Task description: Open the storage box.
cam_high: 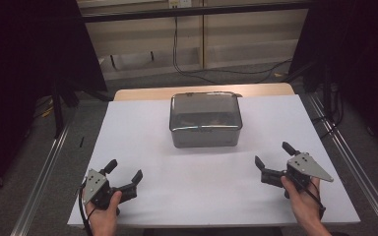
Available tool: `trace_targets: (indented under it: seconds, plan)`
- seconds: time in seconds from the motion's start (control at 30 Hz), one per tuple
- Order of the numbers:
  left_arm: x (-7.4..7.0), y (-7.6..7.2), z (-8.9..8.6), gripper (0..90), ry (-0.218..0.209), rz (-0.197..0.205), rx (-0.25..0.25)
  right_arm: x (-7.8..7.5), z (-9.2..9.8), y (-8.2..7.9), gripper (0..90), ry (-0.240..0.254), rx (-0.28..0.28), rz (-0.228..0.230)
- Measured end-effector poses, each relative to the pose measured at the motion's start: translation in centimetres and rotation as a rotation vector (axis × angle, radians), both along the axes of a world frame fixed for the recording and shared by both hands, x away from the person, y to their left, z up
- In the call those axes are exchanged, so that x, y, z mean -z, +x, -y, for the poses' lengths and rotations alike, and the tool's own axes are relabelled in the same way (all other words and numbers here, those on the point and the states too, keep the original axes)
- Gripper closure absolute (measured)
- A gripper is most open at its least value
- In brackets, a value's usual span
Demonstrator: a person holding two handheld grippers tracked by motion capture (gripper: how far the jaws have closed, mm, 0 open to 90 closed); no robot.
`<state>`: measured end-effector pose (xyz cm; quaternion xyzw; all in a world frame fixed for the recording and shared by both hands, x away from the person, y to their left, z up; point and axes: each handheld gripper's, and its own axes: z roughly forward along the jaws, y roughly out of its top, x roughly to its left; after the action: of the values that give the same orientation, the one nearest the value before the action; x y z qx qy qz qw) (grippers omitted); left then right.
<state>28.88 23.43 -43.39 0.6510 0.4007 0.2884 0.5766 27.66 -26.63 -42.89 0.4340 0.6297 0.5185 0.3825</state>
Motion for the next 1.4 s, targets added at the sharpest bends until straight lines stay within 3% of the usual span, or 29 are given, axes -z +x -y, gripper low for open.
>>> trace_targets:
  seconds: [0.23,0.6,0.77,0.87,1.0,1.07,1.27,1.4]
  plan:
    - [-0.1,0.0,-0.1,3.3,-0.004,0.0,-0.001,-0.3,-2.4,1.0,0.0,0.005,-0.101,0.0]
    - [-0.1,0.0,-0.2,3.3,0.002,-0.005,0.002,-1.3,-5.1,2.4,0.0,-0.025,-0.173,0.006]
    - [0.0,0.0,-0.1,3.3,0.011,-0.01,0.001,-1.7,-6.5,3.2,0.0,-0.045,-0.211,0.037]
    - [0.0,0.0,-0.1,3.3,0.009,-0.011,0.005,-2.0,-7.0,3.5,0.0,-0.046,-0.216,0.026]
    - [0.0,0.1,0.0,3.3,0.013,-0.013,0.01,-2.3,-7.9,4.0,0.0,-0.09,-0.223,0.05]
    - [0.0,0.1,0.0,3.3,0.014,-0.017,0.016,-2.4,-8.7,4.4,1.2,-0.155,-0.229,0.068]
    - [0.0,0.2,-0.2,3.3,0.012,-0.021,0.008,-2.6,-9.7,4.8,1.4,-0.22,-0.258,0.107]
    - [0.1,0.2,-0.1,3.3,0.008,-0.04,0.016,-2.9,-10.8,5.4,3.7,-0.349,-0.286,0.159]
